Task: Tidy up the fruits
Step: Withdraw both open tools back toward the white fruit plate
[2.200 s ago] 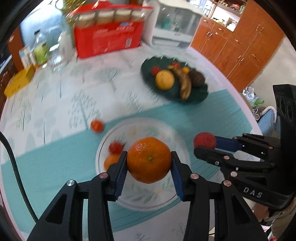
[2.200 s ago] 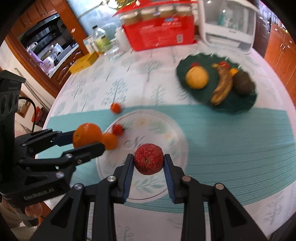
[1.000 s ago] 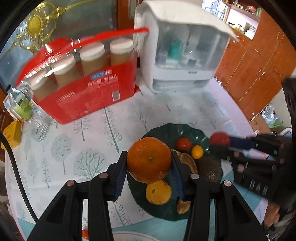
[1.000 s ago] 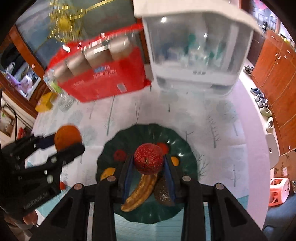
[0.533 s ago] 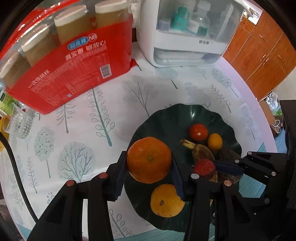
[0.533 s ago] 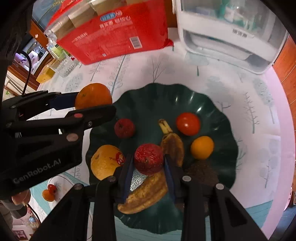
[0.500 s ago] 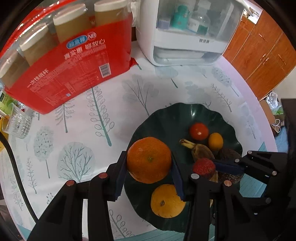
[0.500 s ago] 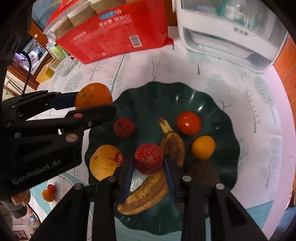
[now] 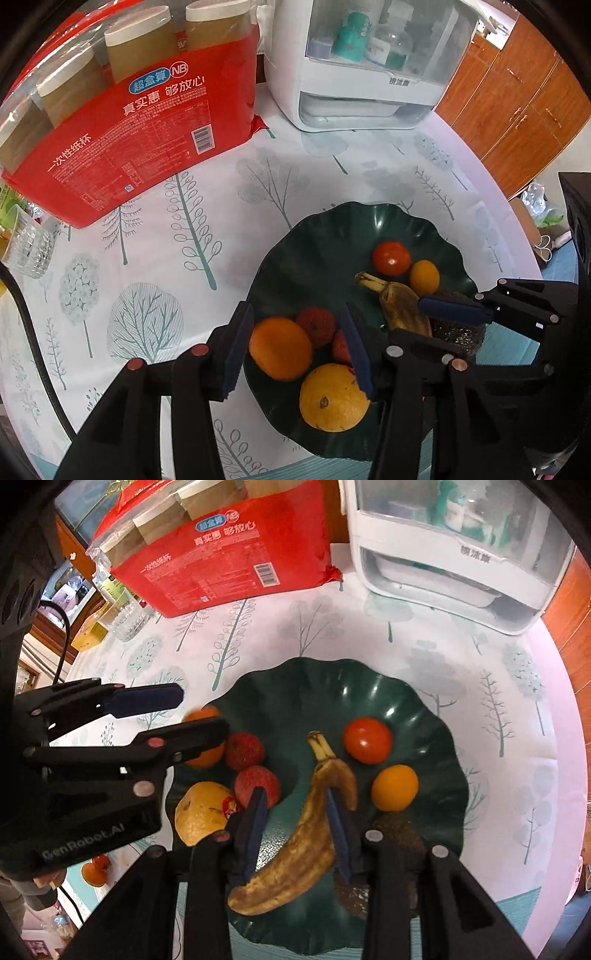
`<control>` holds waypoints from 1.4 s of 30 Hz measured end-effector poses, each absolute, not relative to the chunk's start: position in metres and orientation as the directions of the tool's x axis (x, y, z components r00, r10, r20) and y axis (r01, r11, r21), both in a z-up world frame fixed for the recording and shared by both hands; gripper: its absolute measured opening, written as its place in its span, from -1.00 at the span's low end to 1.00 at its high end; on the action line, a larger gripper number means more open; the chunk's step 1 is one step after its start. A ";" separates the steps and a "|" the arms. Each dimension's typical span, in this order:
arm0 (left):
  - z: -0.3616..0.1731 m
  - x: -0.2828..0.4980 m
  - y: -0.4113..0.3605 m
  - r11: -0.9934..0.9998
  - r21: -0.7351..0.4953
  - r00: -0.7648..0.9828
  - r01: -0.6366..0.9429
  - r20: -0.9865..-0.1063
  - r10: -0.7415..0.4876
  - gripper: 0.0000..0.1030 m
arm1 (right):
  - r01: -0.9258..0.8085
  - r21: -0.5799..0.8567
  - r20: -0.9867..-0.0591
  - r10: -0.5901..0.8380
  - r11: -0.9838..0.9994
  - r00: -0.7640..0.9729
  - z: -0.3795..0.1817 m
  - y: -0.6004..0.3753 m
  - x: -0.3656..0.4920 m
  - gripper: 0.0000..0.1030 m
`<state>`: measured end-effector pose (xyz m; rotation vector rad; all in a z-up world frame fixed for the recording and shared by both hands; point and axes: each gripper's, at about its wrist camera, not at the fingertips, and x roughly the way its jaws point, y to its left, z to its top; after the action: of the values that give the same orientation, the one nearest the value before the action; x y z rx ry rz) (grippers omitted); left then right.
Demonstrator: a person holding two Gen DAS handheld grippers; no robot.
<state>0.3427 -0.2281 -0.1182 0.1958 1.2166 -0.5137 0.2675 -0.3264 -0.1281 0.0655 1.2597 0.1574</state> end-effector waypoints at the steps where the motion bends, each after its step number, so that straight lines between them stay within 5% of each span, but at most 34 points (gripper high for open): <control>1: -0.117 0.342 -0.227 0.870 -0.128 0.250 0.475 -0.929 -0.274 -0.02 | -0.081 0.136 -0.941 0.154 0.987 0.300 -0.127 -0.328 0.267 -0.35; 11: -0.106 0.328 -0.223 0.866 -0.138 0.254 0.481 -0.923 -0.288 -0.02 | -0.068 0.120 -0.936 0.136 0.990 0.325 -0.116 -0.333 0.261 -0.35; 20: -0.094 0.308 -0.221 0.859 -0.135 0.265 0.493 -0.917 -0.296 0.14 | -0.050 0.104 -0.934 0.115 0.993 0.337 -0.108 -0.332 0.252 -0.35; 31: -0.081 0.281 -0.211 0.860 -0.140 0.269 0.490 -0.914 -0.303 0.57 | -0.016 0.078 -0.929 0.079 0.997 0.361 -0.092 -0.333 0.230 -0.35; 42: -0.055 0.252 -0.197 0.870 -0.165 0.287 0.465 -0.901 -0.325 0.67 | 0.053 0.092 -0.917 0.064 0.994 0.394 -0.071 -0.334 0.208 -0.35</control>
<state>0.2524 -0.1974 -0.0545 0.1386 1.1667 -0.5299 0.2081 -0.3336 -0.0714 0.1122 1.1662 0.0069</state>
